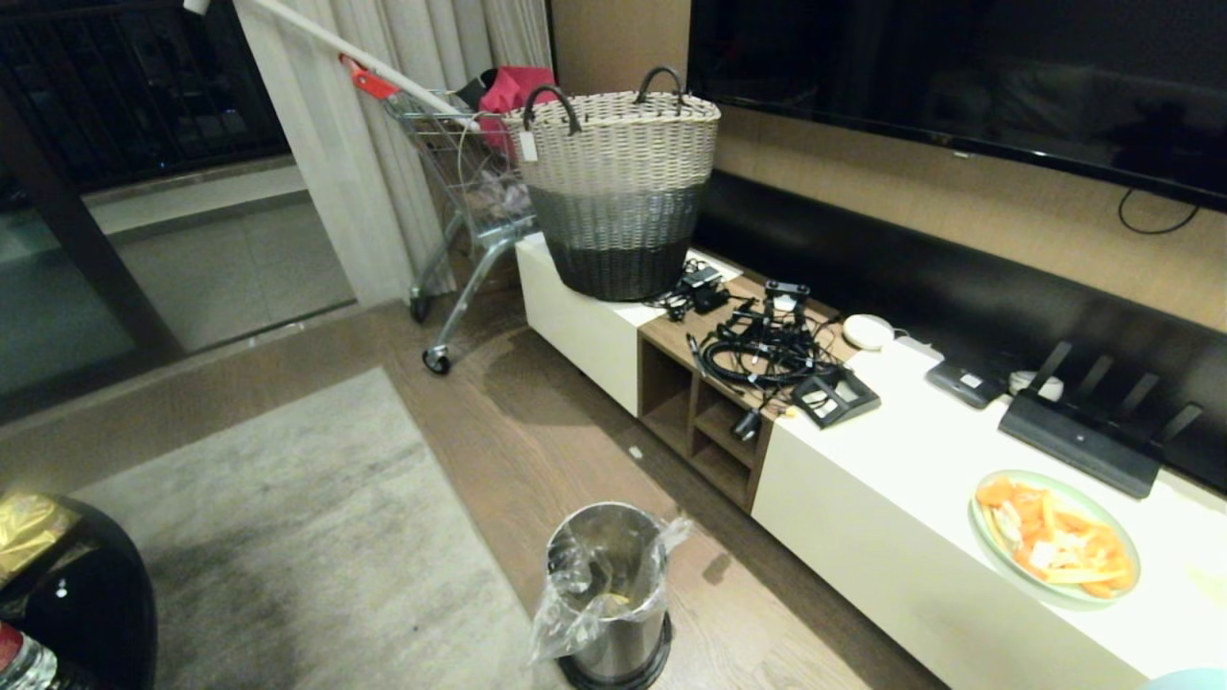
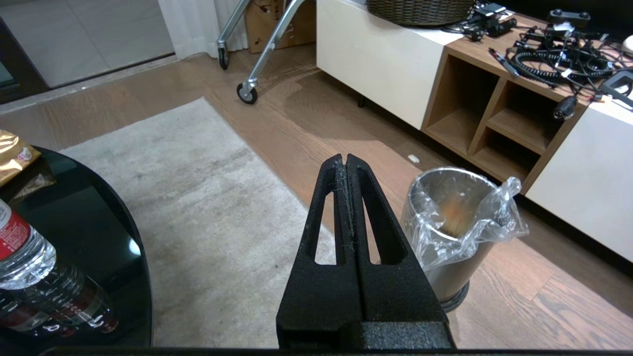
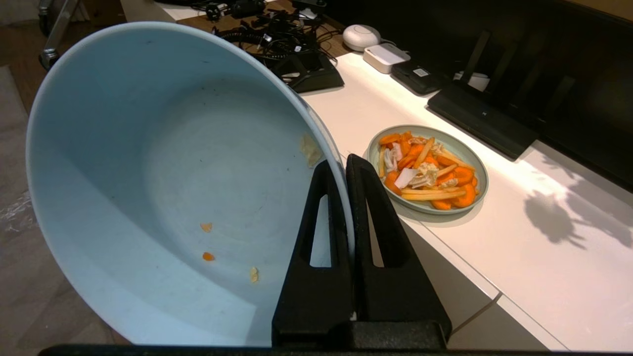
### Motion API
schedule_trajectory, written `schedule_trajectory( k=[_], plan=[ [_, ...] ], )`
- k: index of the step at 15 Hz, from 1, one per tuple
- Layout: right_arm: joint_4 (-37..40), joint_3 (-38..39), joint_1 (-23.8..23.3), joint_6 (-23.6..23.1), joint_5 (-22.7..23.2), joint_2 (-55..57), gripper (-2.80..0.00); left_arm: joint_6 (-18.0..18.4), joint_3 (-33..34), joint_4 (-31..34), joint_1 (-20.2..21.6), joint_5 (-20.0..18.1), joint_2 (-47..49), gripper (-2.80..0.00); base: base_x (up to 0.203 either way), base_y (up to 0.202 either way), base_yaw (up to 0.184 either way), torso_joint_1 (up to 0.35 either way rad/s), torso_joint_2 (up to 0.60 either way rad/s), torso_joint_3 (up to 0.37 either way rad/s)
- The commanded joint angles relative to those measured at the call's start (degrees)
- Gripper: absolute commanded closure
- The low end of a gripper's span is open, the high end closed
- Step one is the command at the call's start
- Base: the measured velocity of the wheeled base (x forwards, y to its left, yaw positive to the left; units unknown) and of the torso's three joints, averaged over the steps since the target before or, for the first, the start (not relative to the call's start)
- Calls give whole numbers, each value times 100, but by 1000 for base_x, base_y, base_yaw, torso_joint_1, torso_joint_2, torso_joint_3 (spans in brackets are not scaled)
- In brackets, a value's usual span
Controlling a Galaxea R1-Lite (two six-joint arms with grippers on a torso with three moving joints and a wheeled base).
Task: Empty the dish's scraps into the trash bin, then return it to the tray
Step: Put the bowl back to the table
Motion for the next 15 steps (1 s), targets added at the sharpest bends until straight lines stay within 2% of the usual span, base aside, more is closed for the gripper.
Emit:
schedule_trajectory(
  k=[1,15],
  plan=[
    [-1,0,0,-5,-2,7,0,0,0,-2,0,2,-2,0,0,0,0,0,0,0],
    [-1,0,0,-5,-2,7,0,0,0,-2,0,2,-2,0,0,0,0,0,0,0]
  ],
)
